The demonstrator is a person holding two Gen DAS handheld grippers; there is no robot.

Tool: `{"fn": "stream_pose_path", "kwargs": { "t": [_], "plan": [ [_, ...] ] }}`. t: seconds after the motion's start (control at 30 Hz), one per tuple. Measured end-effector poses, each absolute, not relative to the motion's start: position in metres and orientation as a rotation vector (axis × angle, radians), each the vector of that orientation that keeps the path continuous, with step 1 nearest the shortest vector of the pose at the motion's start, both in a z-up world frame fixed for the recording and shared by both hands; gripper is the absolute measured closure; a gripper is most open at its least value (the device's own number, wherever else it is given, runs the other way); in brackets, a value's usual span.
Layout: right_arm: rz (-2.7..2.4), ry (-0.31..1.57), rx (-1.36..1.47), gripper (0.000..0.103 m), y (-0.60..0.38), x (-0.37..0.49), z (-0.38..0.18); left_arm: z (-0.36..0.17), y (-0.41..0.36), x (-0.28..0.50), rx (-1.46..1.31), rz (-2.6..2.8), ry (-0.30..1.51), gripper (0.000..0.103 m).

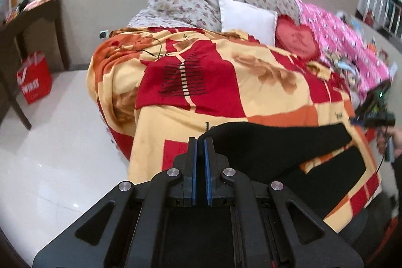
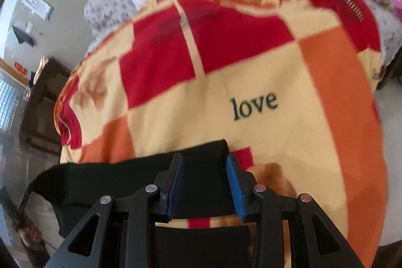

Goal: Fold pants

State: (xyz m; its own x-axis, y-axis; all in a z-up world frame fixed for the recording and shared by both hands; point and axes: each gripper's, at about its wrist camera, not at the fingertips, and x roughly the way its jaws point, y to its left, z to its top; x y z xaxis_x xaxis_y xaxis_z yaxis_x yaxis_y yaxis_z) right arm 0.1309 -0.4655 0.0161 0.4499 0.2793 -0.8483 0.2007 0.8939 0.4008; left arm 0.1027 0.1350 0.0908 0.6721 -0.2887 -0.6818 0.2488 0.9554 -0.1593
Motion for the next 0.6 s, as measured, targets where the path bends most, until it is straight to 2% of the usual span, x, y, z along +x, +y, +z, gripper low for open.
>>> {"fn": "stream_pose_path", "kwargs": {
  "t": [0.27,0.37,0.4,0.5,0.6],
  "plan": [
    [0.028,1.117,0.457,0.069,-0.466,0.148,-0.005,0.092,0.14,0.103,-0.084,-0.279,0.771,0.099],
    [0.035,1.138,0.443,0.074,-0.469,0.15,-0.009,0.088,0.142,0.105,-0.087,-0.273,0.779,0.099],
    [0.054,1.142,0.443,0.076,-0.468,0.149,-0.01,0.087,0.142,0.106,-0.089,-0.27,0.781,0.099],
    [0.088,1.139,0.406,0.097,-0.464,0.151,-0.011,0.083,0.142,0.108,-0.107,-0.279,0.792,0.099],
    [0.129,1.091,0.389,0.101,-0.463,0.148,-0.001,0.079,0.14,0.11,-0.1,-0.277,0.796,0.099]
  ]
}}
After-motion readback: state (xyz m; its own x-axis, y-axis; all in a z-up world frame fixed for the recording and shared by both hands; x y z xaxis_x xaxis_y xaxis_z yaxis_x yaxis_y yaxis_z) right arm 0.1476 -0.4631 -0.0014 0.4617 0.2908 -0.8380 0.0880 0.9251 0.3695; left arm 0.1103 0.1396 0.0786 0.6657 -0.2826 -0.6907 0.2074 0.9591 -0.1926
